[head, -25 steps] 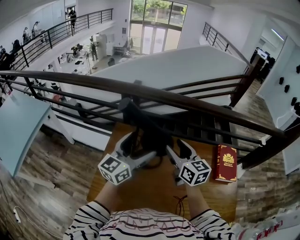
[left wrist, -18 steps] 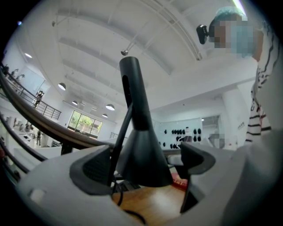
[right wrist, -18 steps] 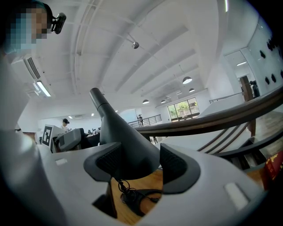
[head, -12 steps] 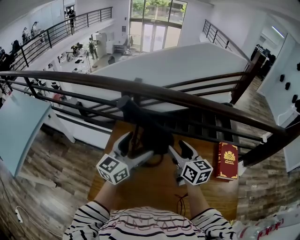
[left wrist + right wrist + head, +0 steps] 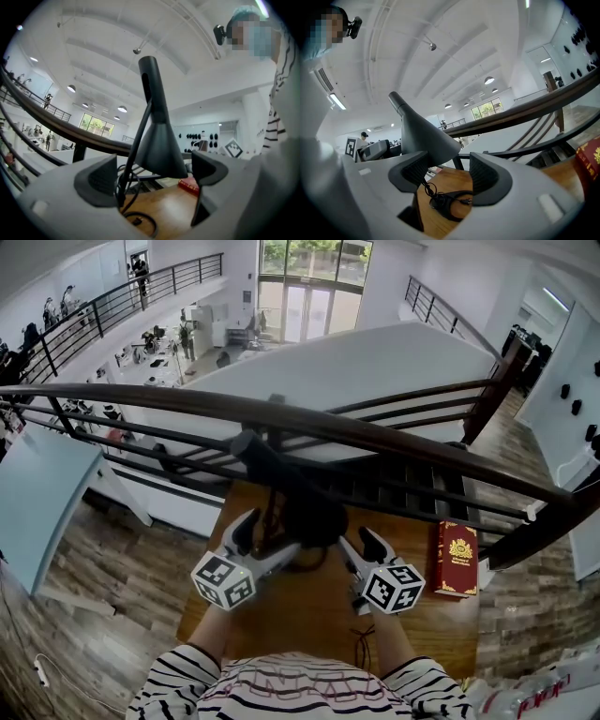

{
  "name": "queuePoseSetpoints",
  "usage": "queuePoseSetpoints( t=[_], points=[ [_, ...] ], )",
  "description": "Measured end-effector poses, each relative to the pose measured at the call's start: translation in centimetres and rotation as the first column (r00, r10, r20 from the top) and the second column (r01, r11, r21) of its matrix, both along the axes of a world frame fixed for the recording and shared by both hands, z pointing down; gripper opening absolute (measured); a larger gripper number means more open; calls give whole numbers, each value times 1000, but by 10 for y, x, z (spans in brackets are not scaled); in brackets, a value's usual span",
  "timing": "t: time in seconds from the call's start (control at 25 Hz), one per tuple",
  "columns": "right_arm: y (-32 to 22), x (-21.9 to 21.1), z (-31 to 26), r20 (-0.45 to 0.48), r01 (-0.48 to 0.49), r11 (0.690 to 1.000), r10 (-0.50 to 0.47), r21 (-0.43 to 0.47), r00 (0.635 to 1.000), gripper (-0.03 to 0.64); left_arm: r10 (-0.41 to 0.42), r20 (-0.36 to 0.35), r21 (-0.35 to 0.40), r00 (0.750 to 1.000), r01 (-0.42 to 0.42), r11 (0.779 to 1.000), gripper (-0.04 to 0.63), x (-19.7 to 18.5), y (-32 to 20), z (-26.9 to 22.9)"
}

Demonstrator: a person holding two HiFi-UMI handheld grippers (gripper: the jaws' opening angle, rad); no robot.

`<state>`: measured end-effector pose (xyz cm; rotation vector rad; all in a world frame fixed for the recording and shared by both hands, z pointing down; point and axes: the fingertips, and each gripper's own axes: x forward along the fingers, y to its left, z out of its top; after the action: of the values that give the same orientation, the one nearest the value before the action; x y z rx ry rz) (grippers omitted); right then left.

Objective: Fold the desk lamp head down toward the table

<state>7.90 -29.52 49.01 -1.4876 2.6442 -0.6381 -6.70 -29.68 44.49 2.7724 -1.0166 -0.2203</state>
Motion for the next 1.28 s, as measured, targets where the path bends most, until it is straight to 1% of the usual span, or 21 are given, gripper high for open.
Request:
queuePoseSetpoints(
  t=[0.2, 0.4, 0.52, 0.68, 0.8, 0.96, 1.28],
  points=[
    [4, 0, 8, 7, -3, 1000, 4, -14, 1000, 267, 12, 31, -25, 999, -11, 1000, 497, 3, 2, 11],
    [12, -2, 15, 4, 6, 999, -6, -34, 1000, 266, 1, 30, -28, 1000, 0, 1000, 497, 1, 6, 14],
    [16, -8, 18, -5, 18, 998, -18, -54, 1000, 256, 4, 48, -48, 999, -2, 999, 495, -2, 9, 18],
    [20, -10, 27, -1, 25, 997, -25, -70, 1000, 256, -16, 39, -59, 999, 19, 998, 494, -5, 11, 25],
    [24, -12, 29, 2, 30, 997, -29, -75, 1000, 256, -27, 52, -62, 998, 30, 998, 488, -9, 14, 29],
    [31, -14, 33, -6, 36, 996, -37, -87, 999, 256, -46, 82, -71, 996, 52, 996, 456, -11, 20, 37],
    [55, -23, 52, -13, 80, 989, -82, -122, 997, 215, -65, 120, -115, 991, 79, 990, 410, -10, 46, 61]
  ],
)
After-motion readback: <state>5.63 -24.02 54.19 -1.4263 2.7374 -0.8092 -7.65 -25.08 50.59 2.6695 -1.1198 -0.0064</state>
